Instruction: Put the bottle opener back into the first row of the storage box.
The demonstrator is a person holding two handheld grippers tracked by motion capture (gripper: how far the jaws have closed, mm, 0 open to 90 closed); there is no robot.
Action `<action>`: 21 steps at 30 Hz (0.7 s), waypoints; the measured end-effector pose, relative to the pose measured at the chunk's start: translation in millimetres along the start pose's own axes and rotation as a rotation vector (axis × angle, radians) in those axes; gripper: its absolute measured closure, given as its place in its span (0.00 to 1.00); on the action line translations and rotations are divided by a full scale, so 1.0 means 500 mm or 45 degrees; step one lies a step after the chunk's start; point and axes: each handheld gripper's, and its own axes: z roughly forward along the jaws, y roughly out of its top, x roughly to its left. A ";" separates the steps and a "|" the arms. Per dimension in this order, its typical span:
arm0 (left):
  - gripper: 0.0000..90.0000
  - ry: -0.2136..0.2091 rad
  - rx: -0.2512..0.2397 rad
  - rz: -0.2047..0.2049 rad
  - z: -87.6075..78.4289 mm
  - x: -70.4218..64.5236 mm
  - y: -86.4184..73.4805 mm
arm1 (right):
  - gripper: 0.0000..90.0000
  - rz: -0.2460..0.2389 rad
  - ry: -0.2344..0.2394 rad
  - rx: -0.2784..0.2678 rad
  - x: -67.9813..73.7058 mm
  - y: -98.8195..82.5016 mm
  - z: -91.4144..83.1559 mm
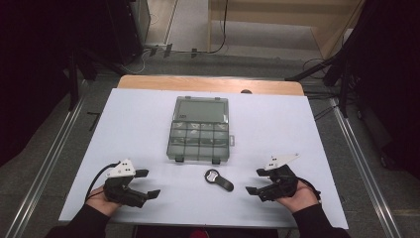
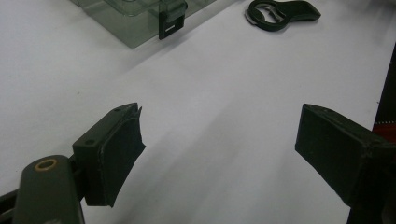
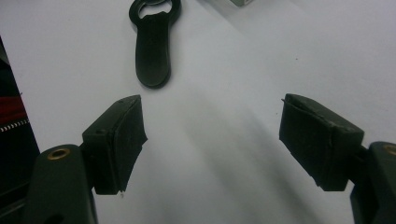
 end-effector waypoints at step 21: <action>0.16 0.001 0.000 -0.003 -0.002 0.001 0.000 | 0.22 0.014 0.019 -0.032 -0.006 -0.006 -0.001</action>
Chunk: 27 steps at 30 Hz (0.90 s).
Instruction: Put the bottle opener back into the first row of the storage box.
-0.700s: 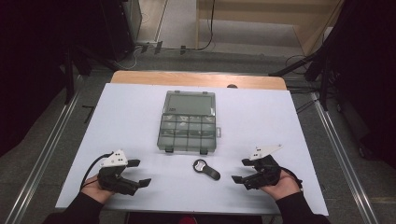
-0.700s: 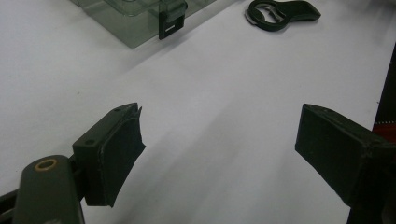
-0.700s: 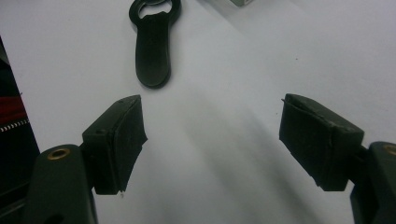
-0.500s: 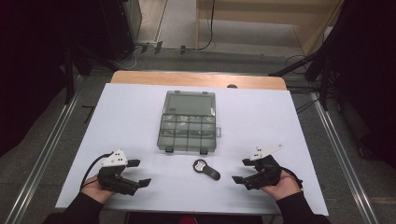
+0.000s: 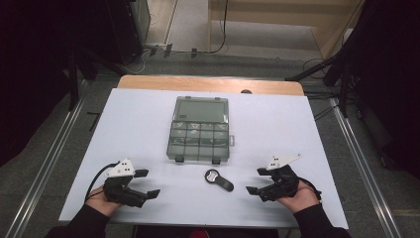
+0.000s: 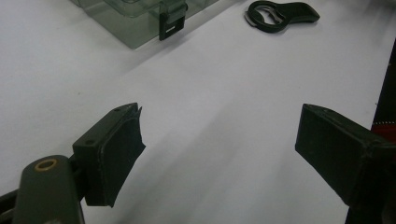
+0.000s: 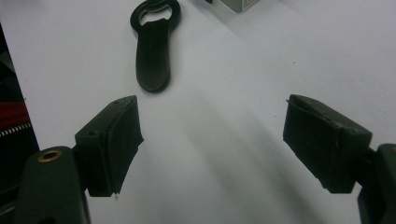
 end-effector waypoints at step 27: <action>0.16 -0.005 0.001 0.002 0.001 0.000 0.000 | 0.22 -0.004 0.044 0.025 -0.007 -0.003 0.005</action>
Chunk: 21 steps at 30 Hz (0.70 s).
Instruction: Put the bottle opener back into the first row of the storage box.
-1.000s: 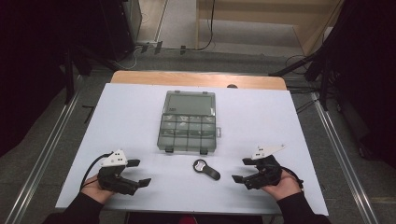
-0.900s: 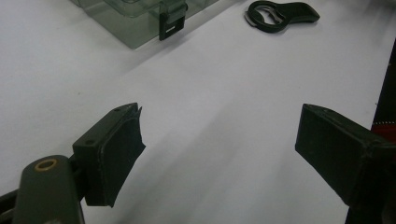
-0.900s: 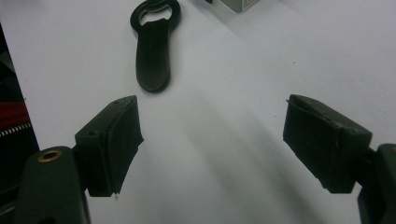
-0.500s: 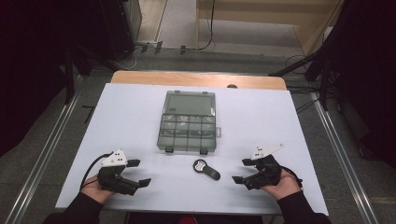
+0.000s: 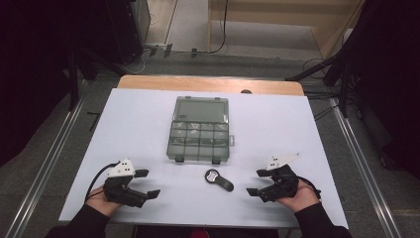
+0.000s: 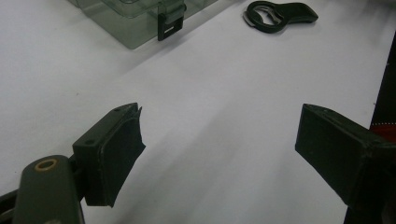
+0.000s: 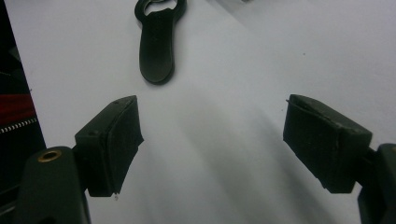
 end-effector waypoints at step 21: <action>0.16 0.003 -0.002 -0.002 -0.001 0.002 0.000 | 0.24 -0.087 0.064 0.023 0.000 0.016 0.006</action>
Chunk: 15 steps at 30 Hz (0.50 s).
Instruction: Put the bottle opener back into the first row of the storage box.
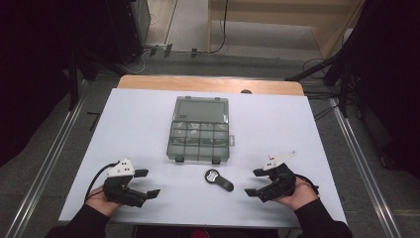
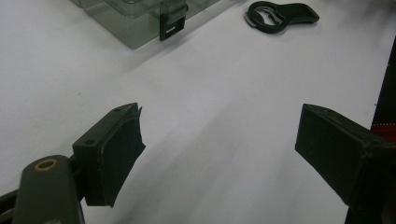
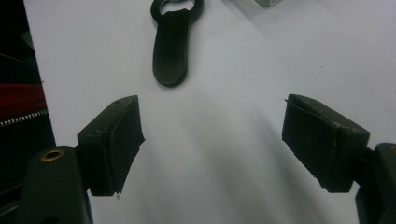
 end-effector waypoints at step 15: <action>0.16 0.000 -0.001 0.000 0.000 -0.001 0.000 | 0.25 -0.060 0.071 0.004 0.001 0.023 0.018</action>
